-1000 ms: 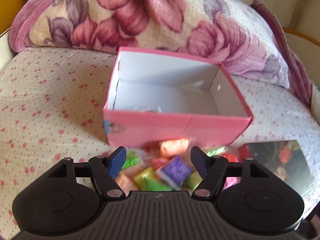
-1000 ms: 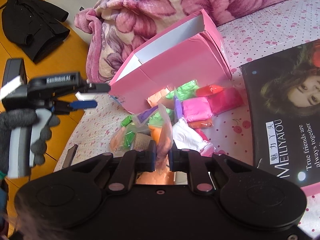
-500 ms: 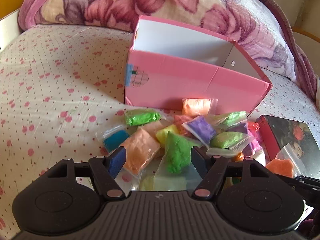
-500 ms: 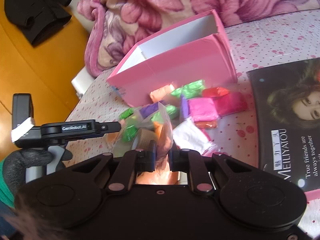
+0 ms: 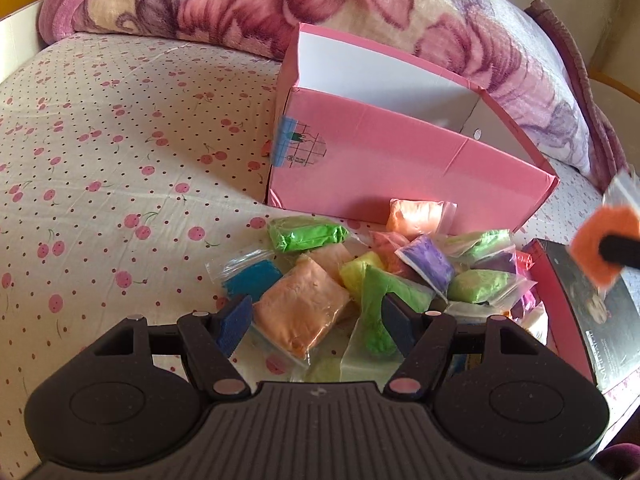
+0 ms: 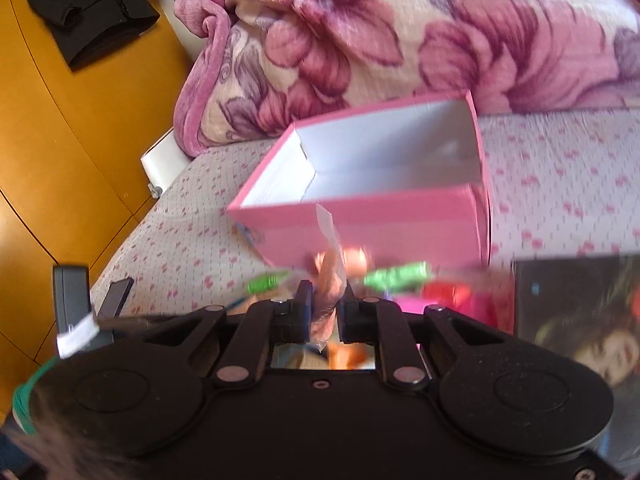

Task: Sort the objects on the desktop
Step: 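Withdraw the left tool from the box back toward the clay pile, then move the orange clay bag into the pink box and open the right tool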

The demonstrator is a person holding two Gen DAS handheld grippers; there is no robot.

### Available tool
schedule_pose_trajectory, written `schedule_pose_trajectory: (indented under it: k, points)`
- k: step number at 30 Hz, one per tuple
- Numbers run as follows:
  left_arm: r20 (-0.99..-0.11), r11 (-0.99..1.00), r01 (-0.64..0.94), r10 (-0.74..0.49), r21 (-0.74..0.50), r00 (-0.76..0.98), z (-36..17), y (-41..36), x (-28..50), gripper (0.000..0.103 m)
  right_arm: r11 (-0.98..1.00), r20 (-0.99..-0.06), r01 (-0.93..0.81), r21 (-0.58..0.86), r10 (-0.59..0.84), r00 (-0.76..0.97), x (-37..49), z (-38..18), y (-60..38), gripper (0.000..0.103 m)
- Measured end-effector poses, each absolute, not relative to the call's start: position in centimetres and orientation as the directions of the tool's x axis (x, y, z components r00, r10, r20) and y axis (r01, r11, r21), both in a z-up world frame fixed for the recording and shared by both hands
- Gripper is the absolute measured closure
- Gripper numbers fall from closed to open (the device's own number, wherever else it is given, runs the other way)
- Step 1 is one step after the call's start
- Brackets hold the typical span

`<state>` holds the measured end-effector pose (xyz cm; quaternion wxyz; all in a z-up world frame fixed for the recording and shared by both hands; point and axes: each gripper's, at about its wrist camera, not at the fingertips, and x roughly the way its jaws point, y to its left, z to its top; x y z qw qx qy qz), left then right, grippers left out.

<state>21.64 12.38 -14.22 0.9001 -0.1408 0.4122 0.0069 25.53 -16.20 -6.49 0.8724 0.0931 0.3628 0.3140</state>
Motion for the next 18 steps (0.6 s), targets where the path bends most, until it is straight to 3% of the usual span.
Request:
schedule_pose_trajectory:
  k: [9, 18]
  points:
    - [-0.736, 0.945, -0.149, -0.122, -0.291, 0.666, -14.4, 12.8, 22.1, 0.033, 0.801, -0.595, -0.481, 0.356, 0.591, 0.544, 30.9, -3.9, -14.8, 0.092]
    - [-0.735, 0.942, -0.163, -0.113, -0.293, 0.669, -14.6, 12.8, 22.4, 0.033, 0.831, -0.672, -0.450, 0.328, 0.540, 0.507, 36.3, -4.6, -12.8, 0.092]
